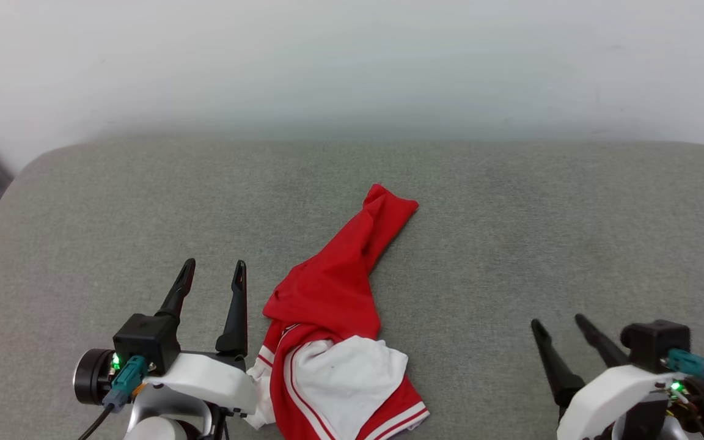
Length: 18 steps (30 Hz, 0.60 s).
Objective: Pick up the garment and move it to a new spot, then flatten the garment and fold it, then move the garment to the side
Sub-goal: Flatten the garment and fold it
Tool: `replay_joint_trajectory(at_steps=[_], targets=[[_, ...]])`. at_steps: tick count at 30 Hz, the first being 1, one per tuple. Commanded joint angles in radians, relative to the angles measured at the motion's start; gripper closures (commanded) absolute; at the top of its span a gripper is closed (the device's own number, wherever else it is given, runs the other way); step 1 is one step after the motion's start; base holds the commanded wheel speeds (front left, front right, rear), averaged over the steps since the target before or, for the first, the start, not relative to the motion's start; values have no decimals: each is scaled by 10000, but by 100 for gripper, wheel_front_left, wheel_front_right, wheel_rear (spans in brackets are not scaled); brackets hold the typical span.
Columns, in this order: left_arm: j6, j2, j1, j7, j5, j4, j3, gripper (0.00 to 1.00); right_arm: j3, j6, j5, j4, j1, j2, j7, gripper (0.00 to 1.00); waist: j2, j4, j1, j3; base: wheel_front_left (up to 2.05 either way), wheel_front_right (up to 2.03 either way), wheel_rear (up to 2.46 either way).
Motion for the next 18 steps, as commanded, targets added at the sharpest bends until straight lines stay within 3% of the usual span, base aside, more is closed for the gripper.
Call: replay_joint_trajectory(at_steps=[1,11,18], targets=[[37,-20,60,-44,34,-74,-10,0,89,-7,159,61,-125,-113,172,0,0,70,1,67,0,0,0],[-6,-242,-266,-224,177,-432,-327,0,2086,-7,2509,743,-1642,-1220,3970,0,0,886,1,765,0,0,0],[-117,-455,-568,-355,152,-221,-500,0,3374,-7,3701,1210,-2451,-1462,5296,0,0,1441,1,1212,0,0,0]])
